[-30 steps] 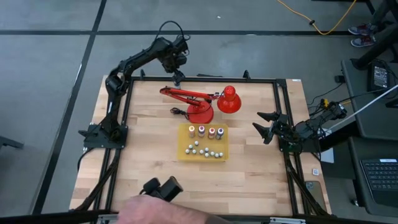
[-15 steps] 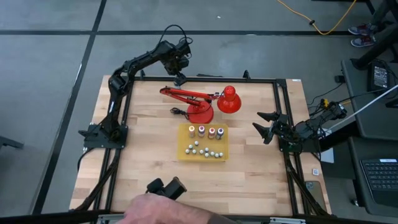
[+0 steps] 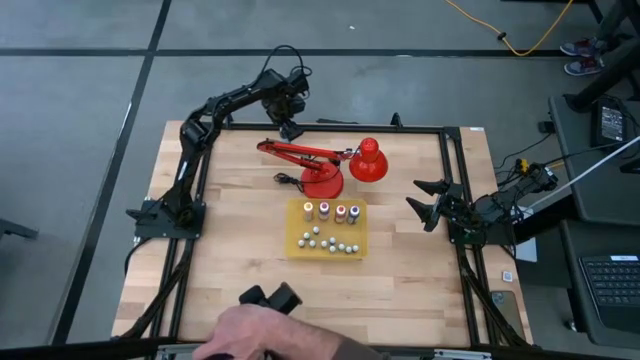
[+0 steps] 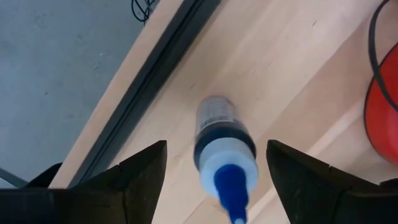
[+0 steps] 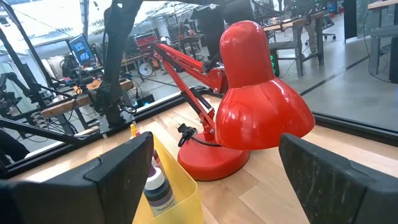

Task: Pick & Place food coloring
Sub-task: Put the big blue food bottle into the yellow bin

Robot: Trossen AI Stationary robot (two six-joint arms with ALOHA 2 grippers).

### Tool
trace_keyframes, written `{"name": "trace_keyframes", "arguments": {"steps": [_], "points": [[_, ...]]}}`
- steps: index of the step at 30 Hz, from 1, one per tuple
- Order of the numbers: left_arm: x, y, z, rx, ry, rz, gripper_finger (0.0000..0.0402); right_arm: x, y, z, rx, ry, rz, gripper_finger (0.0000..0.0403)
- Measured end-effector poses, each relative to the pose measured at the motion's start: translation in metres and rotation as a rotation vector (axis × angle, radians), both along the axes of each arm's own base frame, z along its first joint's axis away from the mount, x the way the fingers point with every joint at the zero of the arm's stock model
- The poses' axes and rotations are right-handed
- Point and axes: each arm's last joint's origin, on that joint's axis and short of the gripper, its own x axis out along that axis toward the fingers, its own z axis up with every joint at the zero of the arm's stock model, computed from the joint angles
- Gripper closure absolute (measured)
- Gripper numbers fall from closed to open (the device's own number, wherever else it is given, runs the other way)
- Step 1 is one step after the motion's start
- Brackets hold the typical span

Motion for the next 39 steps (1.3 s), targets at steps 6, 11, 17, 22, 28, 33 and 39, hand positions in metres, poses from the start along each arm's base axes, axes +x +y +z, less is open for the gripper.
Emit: {"name": "trace_keyframes", "arguments": {"steps": [6,11,17,22,28,33,39], "points": [[-0.004,0.002,-0.003,-0.005,0.012,0.007,0.0158,0.000,0.000,0.000,0.000,0.000,0.000,0.0056],[-0.004,0.004,-0.003,0.014,0.013,0.005,0.0206,0.000,0.000,0.000,0.000,0.000,0.000,0.0056],[-0.004,0.005,-0.002,0.020,0.009,0.004,0.0261,0.000,0.000,0.000,0.000,0.000,0.000,0.0056],[-0.005,0.004,-0.001,0.016,0.010,0.005,0.0284,0.000,0.000,0.000,0.000,0.000,0.000,0.0056],[-0.008,0.001,0.013,0.016,0.011,0.031,0.0277,0.000,0.000,0.000,0.000,0.000,0.000,0.0056],[-0.013,-0.001,0.041,0.076,-0.038,0.052,0.0284,0.000,0.000,0.000,0.000,0.000,0.000,0.0056],[-0.025,-0.010,0.075,0.140,-0.104,0.100,0.0281,0.000,0.000,0.000,0.000,0.000,0.000,0.0056]]}}
